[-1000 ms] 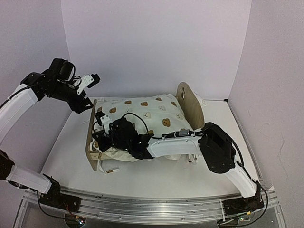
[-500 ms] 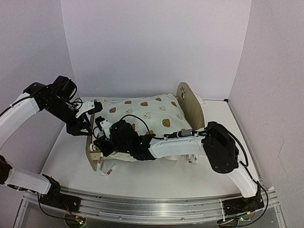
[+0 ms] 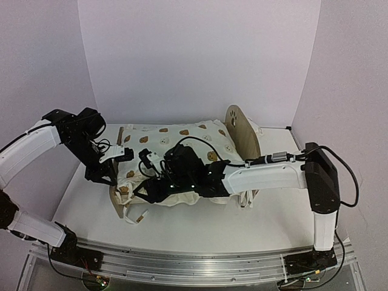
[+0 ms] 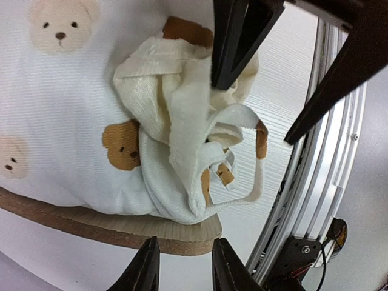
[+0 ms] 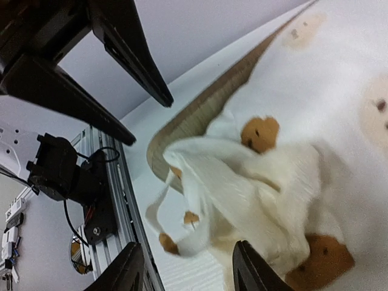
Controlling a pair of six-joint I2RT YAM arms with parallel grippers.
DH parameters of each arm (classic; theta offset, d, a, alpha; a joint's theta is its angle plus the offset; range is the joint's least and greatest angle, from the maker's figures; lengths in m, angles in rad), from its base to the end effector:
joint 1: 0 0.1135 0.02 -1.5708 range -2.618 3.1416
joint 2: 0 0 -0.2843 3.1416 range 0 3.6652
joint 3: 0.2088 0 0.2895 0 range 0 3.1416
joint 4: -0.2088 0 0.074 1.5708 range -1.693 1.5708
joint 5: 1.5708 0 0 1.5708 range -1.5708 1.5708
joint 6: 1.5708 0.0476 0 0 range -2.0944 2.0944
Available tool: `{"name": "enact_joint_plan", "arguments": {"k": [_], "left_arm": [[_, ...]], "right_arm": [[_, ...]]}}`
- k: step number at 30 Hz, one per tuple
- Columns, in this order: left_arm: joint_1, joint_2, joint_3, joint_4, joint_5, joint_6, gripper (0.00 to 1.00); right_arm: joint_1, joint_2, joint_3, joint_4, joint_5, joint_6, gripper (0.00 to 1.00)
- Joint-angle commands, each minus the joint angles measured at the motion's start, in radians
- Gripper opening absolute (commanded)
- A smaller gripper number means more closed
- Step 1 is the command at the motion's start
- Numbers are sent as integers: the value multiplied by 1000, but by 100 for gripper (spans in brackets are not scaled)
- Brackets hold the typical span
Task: Set up the pet bed
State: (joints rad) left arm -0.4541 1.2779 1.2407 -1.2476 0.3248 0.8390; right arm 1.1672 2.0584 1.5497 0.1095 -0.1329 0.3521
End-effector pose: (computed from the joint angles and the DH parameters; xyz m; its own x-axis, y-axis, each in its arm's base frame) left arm 0.2241 -0.1263 0.3209 -0.2066 0.8854 -0.4163 0.9733 0.2296 0.0053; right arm 0.2068 0.5004 0.2320 -0.4742 -0.2400 -0.8471 -0.8480 0.3833 0.3661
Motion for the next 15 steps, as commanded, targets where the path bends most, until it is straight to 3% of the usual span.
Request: {"name": "enact_joint_plan", "arguments": {"k": [1, 6, 15], "left_arm": [[-39, 23, -5, -60, 1, 17, 37], [-111, 47, -31, -79, -3, 21, 47], [-169, 14, -114, -18, -152, 149, 52]], "right_arm": [[-13, -129, -112, 5, 40, 29, 51], [-13, -150, -138, 6, 60, 21, 51], [-13, -133, -141, 21, 48, 30, 51]]}}
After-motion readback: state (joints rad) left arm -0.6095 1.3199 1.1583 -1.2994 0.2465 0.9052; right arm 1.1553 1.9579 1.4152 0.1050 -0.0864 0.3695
